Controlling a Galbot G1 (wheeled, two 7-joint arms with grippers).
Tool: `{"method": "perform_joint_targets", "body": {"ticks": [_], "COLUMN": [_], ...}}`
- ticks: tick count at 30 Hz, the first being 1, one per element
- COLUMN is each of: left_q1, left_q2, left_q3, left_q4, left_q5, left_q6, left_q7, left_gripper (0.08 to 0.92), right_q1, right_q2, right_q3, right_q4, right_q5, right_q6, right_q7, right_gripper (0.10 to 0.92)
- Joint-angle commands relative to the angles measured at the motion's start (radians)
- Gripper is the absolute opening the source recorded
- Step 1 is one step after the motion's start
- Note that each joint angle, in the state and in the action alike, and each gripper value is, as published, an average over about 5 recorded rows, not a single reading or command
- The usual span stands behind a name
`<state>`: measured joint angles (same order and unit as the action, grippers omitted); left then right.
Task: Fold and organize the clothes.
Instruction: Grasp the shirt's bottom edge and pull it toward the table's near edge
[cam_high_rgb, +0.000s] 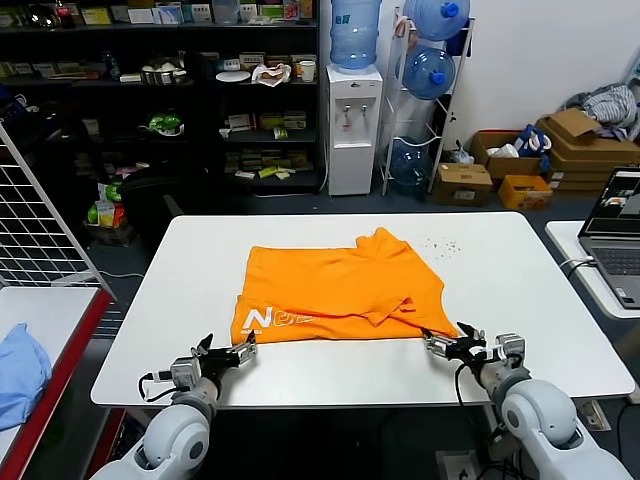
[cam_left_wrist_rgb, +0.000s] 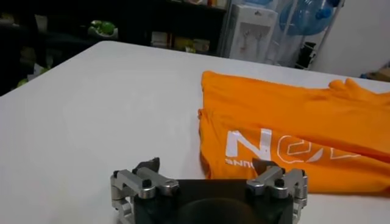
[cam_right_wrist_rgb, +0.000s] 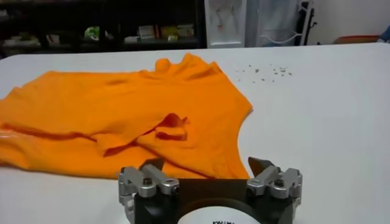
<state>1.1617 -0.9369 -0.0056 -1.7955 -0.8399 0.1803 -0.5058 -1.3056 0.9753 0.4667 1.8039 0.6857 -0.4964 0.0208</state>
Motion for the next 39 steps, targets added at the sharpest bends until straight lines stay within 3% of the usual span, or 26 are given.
{"method": "perform_joint_targets", "body": {"ticks": [1,21,29,39], "left_q1": [-0.003,0.008,0.016,0.105], "left_q2": [-0.008,-0.004,0.01,0.144], "left_q3": [0.014,0.014,0.01,-0.058], "left_q4": [0.01,-0.011,-0.062,-0.241], "left_q5": [0.005,0.016,0.013,-0.087], "left_q6": [0.006,0.009,0.009,0.033], "left_q7": [0.001,-0.005,-0.025,-0.083], "left_gripper": [0.863,0.285,0.099,0.095], "right_q1": [0.022,-0.012,-0.045,-0.26], "right_q2": [-0.002,-0.007,-0.02,-0.086], "right_q3": [-0.002,0.016,0.045,0.17], "right_q4": [-0.031,0.003,0.071,0.258], "right_q5": [0.019,0.068,0.119,0.201], "right_q6": [-0.005,-0.024,-0.008,-0.036], "right_q7": [-0.011,0.007,0.029,0.08], "right_gripper": [0.733,0.158,0.122,0.122]}}
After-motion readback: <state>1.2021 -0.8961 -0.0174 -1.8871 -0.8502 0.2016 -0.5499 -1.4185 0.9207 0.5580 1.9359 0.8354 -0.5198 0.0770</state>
